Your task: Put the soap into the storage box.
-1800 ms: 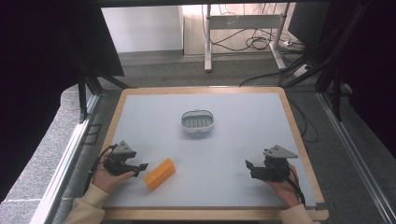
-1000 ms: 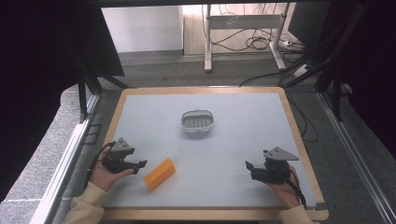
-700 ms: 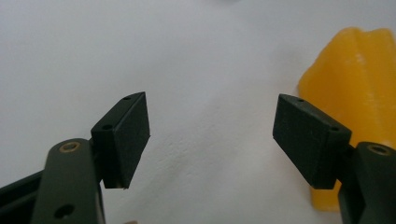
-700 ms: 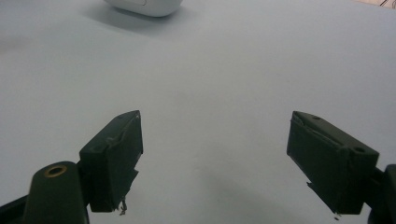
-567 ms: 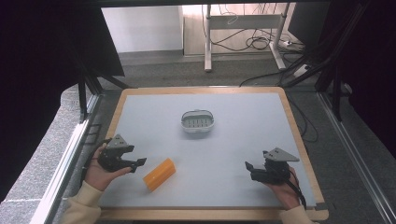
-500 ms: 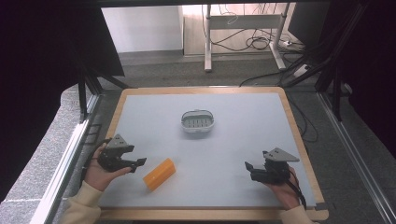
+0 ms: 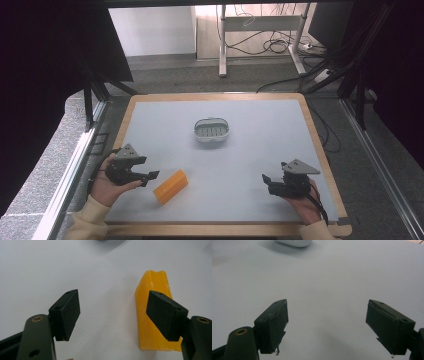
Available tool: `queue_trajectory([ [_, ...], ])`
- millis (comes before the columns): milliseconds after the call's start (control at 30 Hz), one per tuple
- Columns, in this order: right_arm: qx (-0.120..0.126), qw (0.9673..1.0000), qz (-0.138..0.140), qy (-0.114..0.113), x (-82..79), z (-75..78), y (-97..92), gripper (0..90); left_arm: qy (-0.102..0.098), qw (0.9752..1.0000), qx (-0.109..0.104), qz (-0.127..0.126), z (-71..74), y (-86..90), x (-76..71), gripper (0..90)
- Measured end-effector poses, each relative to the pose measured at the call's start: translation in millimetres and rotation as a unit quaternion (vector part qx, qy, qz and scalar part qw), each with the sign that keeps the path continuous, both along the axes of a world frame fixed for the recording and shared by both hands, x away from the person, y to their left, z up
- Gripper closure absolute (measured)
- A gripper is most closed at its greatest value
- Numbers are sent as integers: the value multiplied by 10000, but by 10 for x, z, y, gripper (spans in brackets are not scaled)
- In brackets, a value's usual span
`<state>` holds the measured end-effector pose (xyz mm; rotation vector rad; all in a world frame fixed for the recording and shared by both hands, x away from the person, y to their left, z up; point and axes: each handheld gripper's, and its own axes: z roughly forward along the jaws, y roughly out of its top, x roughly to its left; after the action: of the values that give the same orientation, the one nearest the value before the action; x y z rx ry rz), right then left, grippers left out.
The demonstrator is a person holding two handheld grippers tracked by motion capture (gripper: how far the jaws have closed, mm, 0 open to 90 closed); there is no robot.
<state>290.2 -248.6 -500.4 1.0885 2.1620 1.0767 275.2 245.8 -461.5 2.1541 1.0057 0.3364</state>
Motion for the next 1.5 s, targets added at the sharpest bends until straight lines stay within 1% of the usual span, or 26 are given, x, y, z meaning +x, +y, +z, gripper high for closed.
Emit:
queue_trajectory([
  [200,8,10000,15,5,2,-7,-3,184,76,9999,-18,-143,5,-53,-21,268],
  [233,5,10000,21,7,1,-8,-2,184,85,9997,-35,-235,9,-79,-30,268],
  [300,-5,10000,25,11,0,-8,0,184,92,9996,-41,-280,9,-92,-34,267],
  [367,-3,10000,22,12,0,-8,0,184,111,9994,-9,-329,6,-123,-41,267],
  [667,-35,10000,8,29,-1,-14,1,184,141,9993,-8,-343,7,-151,-52,268],
  [1000,-74,10000,-38,16,0,-16,-3,183,210,9986,57,-479,-31,-236,-58,268],
  [1067,-75,9999,-63,-23,-2,-13,-4,183,221,9984,76,-513,-39,-257,-59,268],
  [1333,-82,9999,-90,-47,-4,-12,-8,183,351,9970,135,-670,-105,-374,-72,266],
  [1467,-99,9999,-90,-30,-3,-19,-4,183,408,9966,152,-695,-141,-417,-72,267],
  [1500,-100,9999,-87,-27,-3,-24,1,183,452,9962,200,-718,-162,-441,-70,266],
])
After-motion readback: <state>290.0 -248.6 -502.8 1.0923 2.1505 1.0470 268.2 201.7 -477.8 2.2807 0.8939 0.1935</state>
